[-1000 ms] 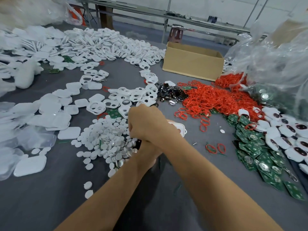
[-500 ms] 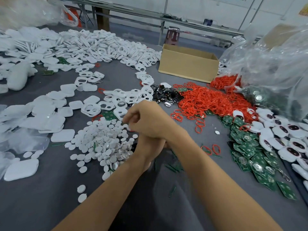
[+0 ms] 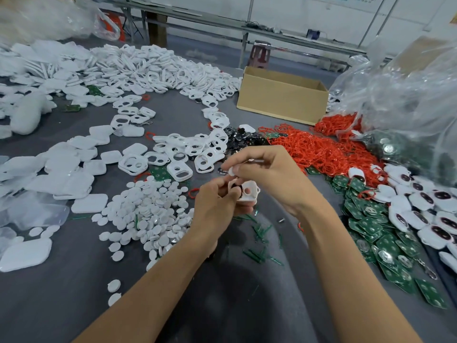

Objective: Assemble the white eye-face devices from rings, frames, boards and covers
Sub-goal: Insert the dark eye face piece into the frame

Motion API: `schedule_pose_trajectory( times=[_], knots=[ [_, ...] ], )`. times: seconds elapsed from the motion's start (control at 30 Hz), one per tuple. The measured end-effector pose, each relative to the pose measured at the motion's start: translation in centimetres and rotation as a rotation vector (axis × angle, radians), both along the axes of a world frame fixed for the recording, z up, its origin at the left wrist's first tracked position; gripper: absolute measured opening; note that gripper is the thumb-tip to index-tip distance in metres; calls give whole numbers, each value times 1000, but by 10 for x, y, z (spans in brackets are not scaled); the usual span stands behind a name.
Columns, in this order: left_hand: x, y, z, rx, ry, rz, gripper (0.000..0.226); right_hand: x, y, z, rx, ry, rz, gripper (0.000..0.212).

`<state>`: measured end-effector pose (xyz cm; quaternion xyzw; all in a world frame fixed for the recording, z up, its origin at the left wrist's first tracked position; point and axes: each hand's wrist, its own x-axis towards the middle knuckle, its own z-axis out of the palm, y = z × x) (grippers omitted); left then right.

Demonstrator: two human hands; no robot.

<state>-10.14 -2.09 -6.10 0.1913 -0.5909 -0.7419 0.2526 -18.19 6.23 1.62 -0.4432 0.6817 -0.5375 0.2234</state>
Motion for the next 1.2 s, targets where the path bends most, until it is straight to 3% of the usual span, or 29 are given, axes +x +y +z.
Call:
schedule_pose_trajectory(
  times=[0.17,0.27,0.6,1.2],
  knots=[
    [-1,-6,2,70,-47,90,19,-17,9,-13,98,262,-230,26],
    [-1,-5,2,54,-61,114,20,-20,9,-19,182,339,-323,19],
    [-2,-3,1,-42,-65,141,15,-15,3,-19,304,592,-314,9],
    [-1,-2,1,-37,-56,103,16,-16,1,-23,305,425,-374,14]
  ],
)
